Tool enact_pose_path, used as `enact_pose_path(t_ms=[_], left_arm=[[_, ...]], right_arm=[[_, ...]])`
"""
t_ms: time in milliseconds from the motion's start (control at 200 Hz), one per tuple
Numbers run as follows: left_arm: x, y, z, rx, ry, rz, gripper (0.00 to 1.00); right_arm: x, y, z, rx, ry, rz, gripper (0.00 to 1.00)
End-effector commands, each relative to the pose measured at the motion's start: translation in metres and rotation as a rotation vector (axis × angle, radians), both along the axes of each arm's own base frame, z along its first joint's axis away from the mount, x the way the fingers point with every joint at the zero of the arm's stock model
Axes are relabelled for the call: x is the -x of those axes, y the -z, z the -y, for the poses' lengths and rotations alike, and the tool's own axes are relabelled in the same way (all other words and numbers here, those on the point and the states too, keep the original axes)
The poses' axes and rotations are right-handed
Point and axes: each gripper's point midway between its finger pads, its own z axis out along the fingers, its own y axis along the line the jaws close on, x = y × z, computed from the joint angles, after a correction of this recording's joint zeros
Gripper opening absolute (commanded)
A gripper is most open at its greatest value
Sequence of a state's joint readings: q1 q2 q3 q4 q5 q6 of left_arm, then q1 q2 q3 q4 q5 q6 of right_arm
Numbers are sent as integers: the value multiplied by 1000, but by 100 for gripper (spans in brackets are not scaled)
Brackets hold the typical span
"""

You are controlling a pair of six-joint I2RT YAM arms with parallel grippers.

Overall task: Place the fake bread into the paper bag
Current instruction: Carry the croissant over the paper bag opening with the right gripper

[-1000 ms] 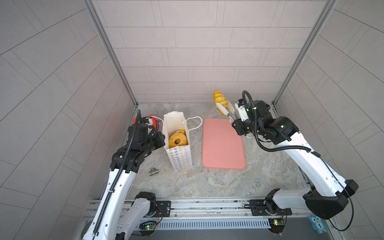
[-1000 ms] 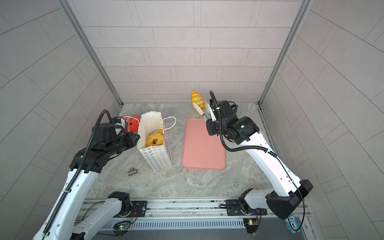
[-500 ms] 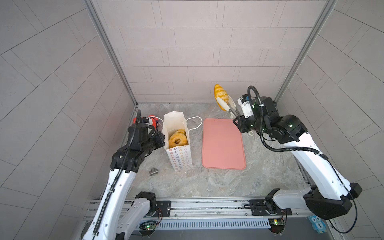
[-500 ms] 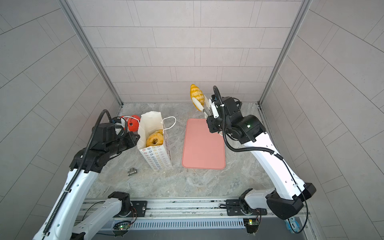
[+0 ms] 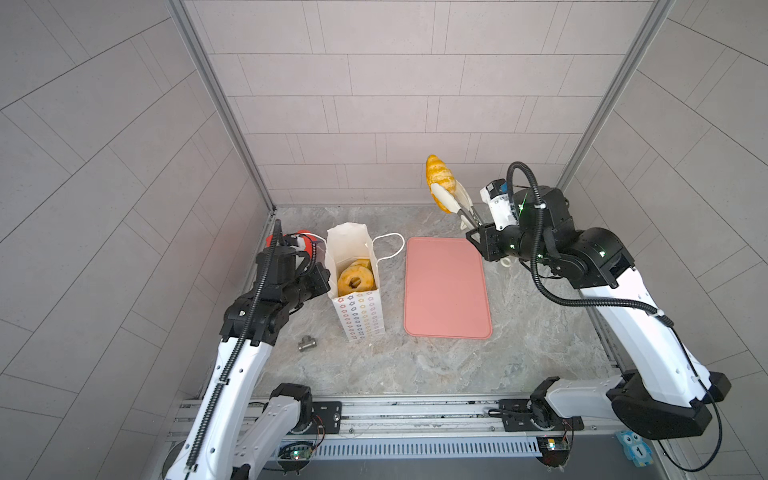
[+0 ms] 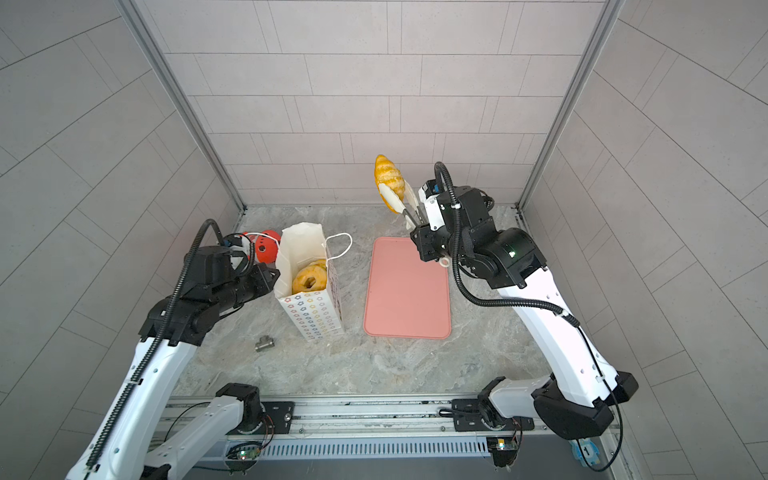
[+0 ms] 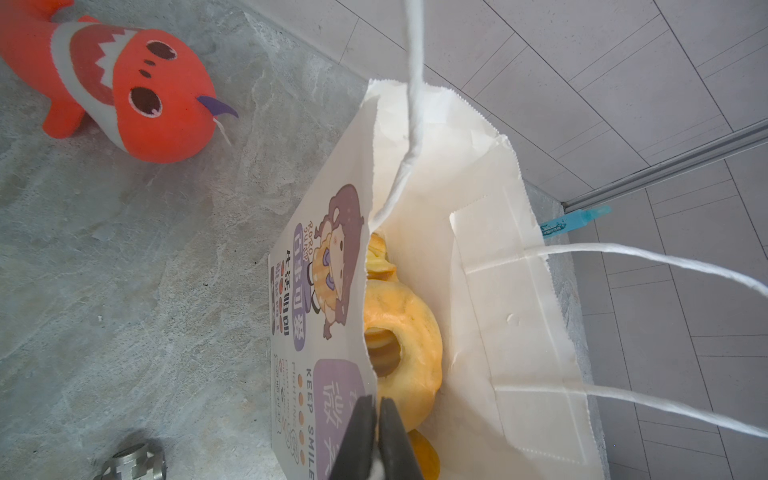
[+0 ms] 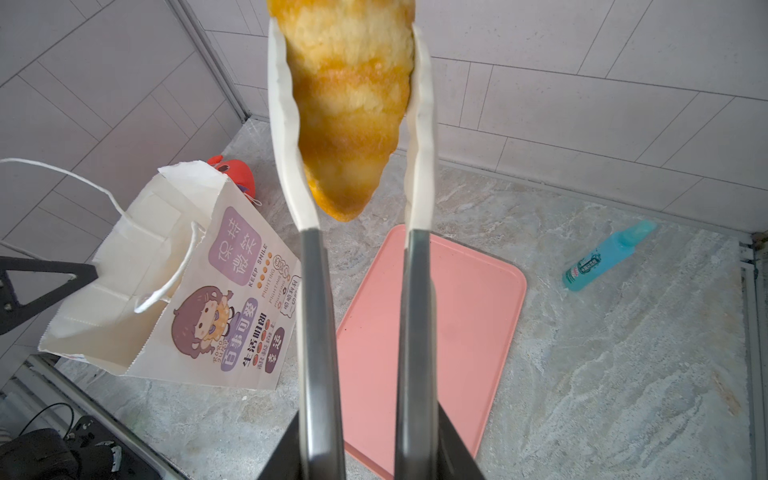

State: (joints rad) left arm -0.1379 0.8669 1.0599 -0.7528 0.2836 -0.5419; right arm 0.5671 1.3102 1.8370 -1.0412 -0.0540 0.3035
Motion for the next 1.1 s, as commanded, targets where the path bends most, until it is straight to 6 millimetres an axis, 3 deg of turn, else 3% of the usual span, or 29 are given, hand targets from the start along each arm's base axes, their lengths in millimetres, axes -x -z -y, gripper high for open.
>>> enact_pose_path(t_ms=[0, 605, 1096], left_arm=[[-1, -6, 0, 4, -5, 22, 9], [-1, -5, -1, 6, -9, 18, 9], [0, -4, -1, 7, -10, 19, 10]], right_arm=[[9, -32, -5, -71, -25, 75, 36], [38, -55, -71, -70, -203, 126, 36], [56, -25, -131, 10, -293, 81, 36]])
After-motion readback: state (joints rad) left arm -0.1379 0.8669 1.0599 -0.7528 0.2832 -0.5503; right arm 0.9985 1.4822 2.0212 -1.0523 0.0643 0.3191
